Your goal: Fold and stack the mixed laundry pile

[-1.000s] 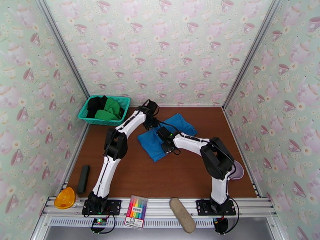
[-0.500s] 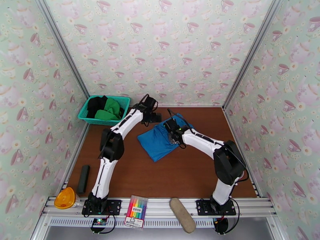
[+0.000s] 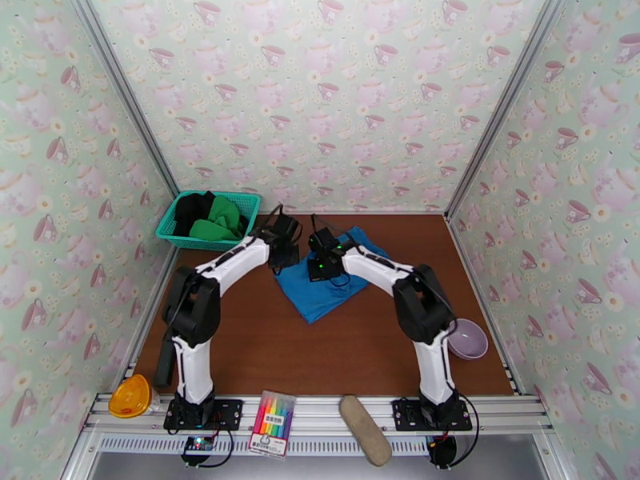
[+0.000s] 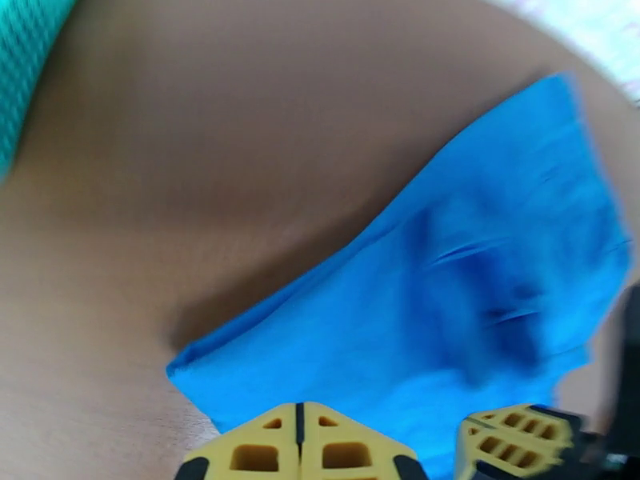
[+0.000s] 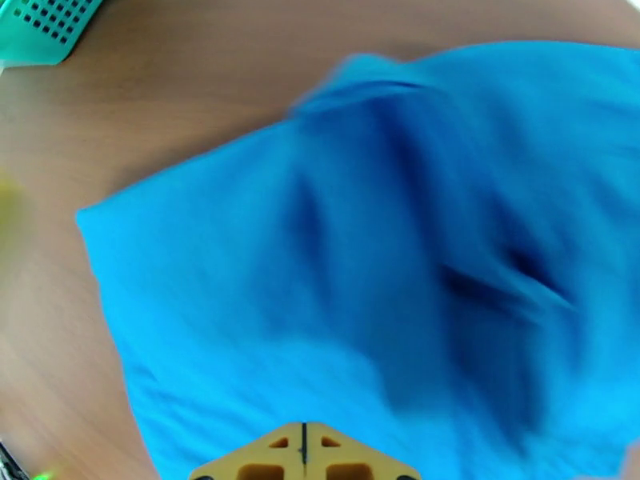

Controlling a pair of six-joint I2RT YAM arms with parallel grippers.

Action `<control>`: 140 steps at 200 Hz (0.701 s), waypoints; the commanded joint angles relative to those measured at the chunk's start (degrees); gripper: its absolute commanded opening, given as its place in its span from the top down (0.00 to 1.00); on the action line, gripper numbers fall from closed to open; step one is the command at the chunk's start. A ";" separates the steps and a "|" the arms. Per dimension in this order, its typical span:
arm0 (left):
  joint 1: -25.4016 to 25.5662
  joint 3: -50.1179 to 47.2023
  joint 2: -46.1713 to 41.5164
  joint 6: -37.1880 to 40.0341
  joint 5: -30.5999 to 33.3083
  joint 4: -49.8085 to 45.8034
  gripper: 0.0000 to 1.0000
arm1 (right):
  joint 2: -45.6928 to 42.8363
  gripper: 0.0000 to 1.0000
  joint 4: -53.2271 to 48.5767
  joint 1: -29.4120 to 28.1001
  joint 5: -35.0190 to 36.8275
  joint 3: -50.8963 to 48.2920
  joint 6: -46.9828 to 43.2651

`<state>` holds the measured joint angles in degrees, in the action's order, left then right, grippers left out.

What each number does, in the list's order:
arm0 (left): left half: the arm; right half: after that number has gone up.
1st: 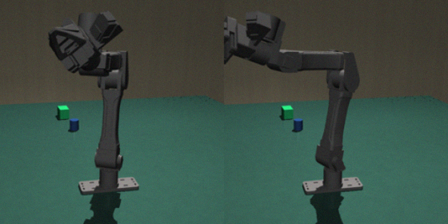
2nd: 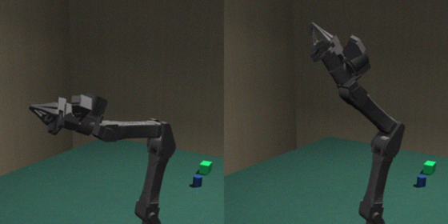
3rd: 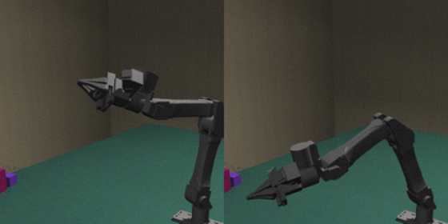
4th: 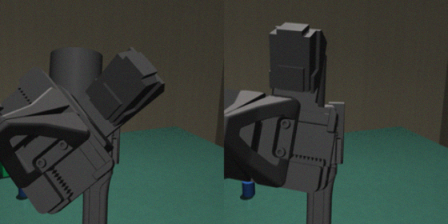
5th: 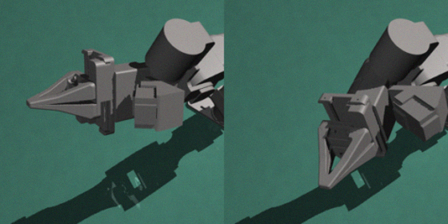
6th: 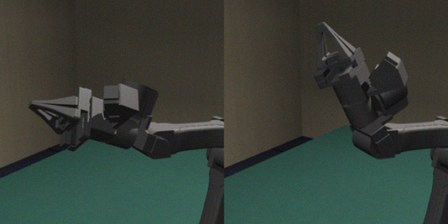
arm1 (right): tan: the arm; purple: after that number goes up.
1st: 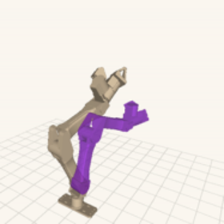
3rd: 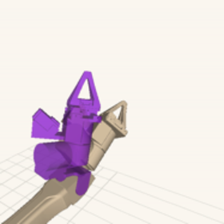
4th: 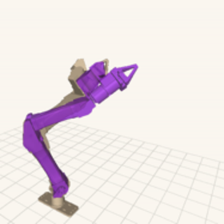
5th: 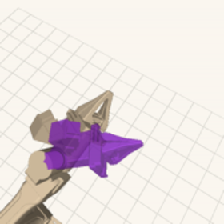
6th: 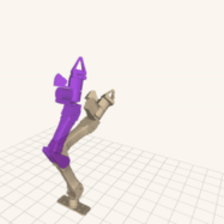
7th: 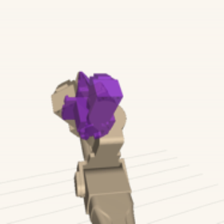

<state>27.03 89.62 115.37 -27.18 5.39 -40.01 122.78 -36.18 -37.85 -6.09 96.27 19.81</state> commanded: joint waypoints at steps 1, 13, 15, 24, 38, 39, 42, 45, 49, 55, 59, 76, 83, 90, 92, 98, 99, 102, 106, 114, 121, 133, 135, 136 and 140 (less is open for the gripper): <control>-0.31 -1.76 2.35 -2.45 0.22 5.60 1.00 | 4.44 1.00 -2.10 -0.23 -1.49 4.21 1.89; -0.38 -2.29 3.80 -2.86 0.13 6.37 1.00 | 6.18 1.00 -3.40 -0.13 1.64 6.15 1.58; -0.37 -2.42 4.02 -2.94 0.14 6.48 1.00 | 6.36 1.00 -3.55 -0.13 2.21 6.44 1.55; -0.35 -2.68 4.88 -3.11 0.37 6.62 1.00 | 6.98 1.00 -3.97 0.26 4.51 7.28 1.13; -0.40 -3.05 5.96 -3.11 0.91 6.78 1.00 | 6.90 1.00 -4.05 1.21 7.87 7.66 0.53; -0.40 -3.10 6.03 -3.13 1.01 6.78 1.00 | 6.88 1.00 -4.06 1.38 8.12 7.68 0.42; -0.38 -3.18 6.19 -3.10 1.17 6.85 1.00 | 6.86 1.00 -4.19 1.70 8.90 7.75 0.26; -0.39 -3.29 6.33 -3.04 1.22 6.78 1.00 | 6.80 1.00 -4.32 2.02 9.65 7.82 0.00; -0.43 -3.38 6.48 -2.97 1.45 6.82 1.00 | 6.59 1.00 -4.54 2.43 10.63 7.80 -0.30; -0.40 -3.57 6.66 -2.78 1.74 6.79 1.00 | 6.47 1.00 -4.76 3.21 12.01 7.97 -0.85; -0.35 -3.73 6.77 -2.62 1.94 6.77 1.00 | 6.38 1.00 -4.98 3.80 12.81 8.04 -1.21; -0.48 -4.26 7.16 -2.07 2.72 6.82 1.00 | 5.68 1.00 -5.43 6.57 15.51 7.84 -2.78; -0.56 -4.42 7.26 -1.85 3.05 6.87 1.00 | 5.42 1.00 -5.72 7.78 16.28 7.88 -3.34; -0.64 -4.62 7.49 -1.66 3.27 6.91 1.00 | 5.12 1.00 -5.91 9.02 16.62 7.80 -3.85; -0.61 -4.56 7.54 -1.54 3.37 6.95 1.00 | 4.93 1.00 -5.91 9.35 16.70 7.73 -4.00; -0.74 -4.63 7.66 -1.48 3.56 6.98 1.00 | 4.55 1.00 -5.94 10.28 16.72 7.55 -4.24; -0.79 -4.63 7.71 -1.48 3.53 6.97 1.00 | 4.52 1.00 -5.97 10.44 16.72 7.50 -4.34; -0.79 -4.63 7.76 -1.32 3.63 7.08 1.00 | 4.25 1.00 -6.00 10.90 16.72 7.37 -4.41; -0.90 -4.71 7.84 -1.30 3.66 7.17 1.00 | 3.87 1.00 -6.07 11.41 16.68 7.21 -4.55; -0.92 -4.64 7.92 -1.06 3.75 7.39 1.00 | 2.98 1.00 -6.05 12.33 16.43 6.73 -4.89; -0.92 -4.57 7.85 -0.74 3.66 7.65 1.00 | 2.01 1.00 -5.65 12.76 16.08 6.00 -5.31; -0.92 -4.13 7.16 0.11 3.11 8.00 1.00 | 0.01 1.00 -4.60 13.12 14.91 4.54 -6.34; -0.92 -4.11 6.89 0.18 3.02 8.01 1.00 | -0.30 1.00 -4.49 13.14 14.67 4.30 -6.60; -0.92 -4.15 6.71 0.23 2.95 8.01 1.00 | -0.46 1.00 -4.41 13.15 14.55 4.20 -6.70; -0.77 -4.04 6.19 0.41 2.83 8.07 1.00 | -1.02 1.00 -4.26 13.23 14.11 3.84 -7.07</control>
<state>26.55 86.32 120.92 -28.67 7.35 -32.71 127.85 -40.66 -24.38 8.25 102.04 15.81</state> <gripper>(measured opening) 0.040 0.065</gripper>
